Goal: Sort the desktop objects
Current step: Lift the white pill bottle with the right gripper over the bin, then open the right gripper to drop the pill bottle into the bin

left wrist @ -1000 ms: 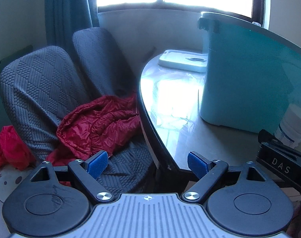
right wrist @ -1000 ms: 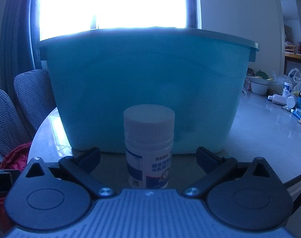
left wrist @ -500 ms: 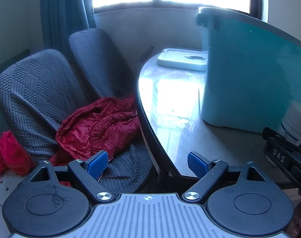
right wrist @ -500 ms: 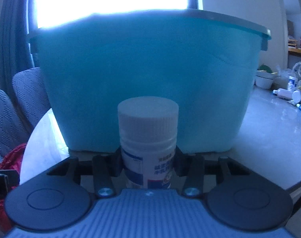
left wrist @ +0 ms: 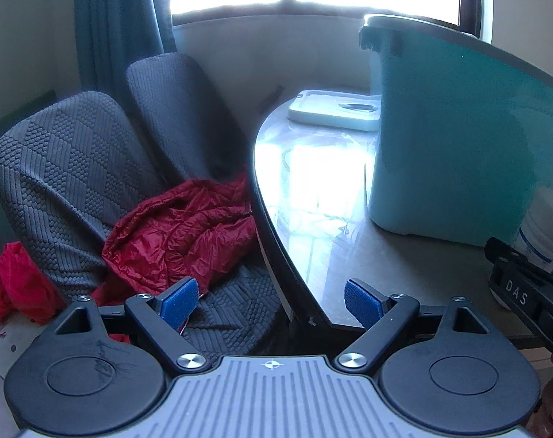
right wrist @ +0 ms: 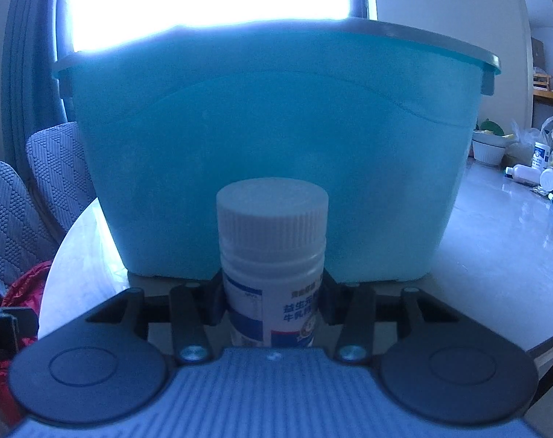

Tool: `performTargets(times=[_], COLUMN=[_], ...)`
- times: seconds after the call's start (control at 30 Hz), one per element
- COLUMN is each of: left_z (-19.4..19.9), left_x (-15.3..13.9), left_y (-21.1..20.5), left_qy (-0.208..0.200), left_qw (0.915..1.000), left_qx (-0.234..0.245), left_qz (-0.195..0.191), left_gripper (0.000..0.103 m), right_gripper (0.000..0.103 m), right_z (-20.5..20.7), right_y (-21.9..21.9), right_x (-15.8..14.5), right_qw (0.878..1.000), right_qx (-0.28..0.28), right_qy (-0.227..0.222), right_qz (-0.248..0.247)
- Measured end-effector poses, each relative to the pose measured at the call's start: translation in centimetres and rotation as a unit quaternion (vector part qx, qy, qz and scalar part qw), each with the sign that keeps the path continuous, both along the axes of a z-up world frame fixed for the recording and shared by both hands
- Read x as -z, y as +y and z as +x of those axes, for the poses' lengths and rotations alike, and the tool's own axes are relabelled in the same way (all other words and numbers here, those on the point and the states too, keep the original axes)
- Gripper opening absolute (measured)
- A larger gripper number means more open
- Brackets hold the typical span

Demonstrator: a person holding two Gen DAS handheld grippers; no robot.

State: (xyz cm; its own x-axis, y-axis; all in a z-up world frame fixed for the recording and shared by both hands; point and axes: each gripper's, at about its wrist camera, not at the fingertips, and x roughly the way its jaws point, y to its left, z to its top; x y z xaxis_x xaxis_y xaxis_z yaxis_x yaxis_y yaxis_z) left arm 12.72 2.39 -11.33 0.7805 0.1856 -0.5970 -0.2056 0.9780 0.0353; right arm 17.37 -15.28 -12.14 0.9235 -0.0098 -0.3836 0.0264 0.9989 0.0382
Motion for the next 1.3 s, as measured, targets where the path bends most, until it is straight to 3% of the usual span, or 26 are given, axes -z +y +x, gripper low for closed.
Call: performTargets(times=[0.23, 0.4, 0.8, 1.03, 1.3], left_z=[-1.2, -2.1, -4.1, -3.0, 0.3], left_x=[-1.6, -3.6, -10.8, -16.4, -20.3], left_y=[-0.8, -1.4, -2.1, -3.9, -3.7], left_qy=[-0.007, -0.011, -0.022, -0.048, -0.064], left_qw=[0.9999, 0.9996, 0.9994, 0.9976, 0.9971], left_qx=[0.014, 0.018, 0.025, 0.044, 0.023], left_qz=[0.004, 0.016, 0.007, 0.020, 0.034], left_gripper=[0.089, 0.089, 0.089, 0.089, 0.089], right_gripper=[0.048, 0.048, 0.048, 0.048, 0.048], right_z=[-2.4, -4.2, -7.2, -5.1, 0.9], right_y=[-1.7, -2.1, -2.5, -3.6, -2.7], right_x=[-2.0, -5.0, -12.3, -16.7, -18.8], right_qw=[1.000, 1.000, 0.997, 0.994, 0.994], right_qx=[-0.004, -0.013, -0.040, -0.030, -0.042], right_qy=[-0.011, -0.016, -0.058, -0.106, -0.096], right_qz=[0.001, 0.003, -0.010, -0.011, -0.007])
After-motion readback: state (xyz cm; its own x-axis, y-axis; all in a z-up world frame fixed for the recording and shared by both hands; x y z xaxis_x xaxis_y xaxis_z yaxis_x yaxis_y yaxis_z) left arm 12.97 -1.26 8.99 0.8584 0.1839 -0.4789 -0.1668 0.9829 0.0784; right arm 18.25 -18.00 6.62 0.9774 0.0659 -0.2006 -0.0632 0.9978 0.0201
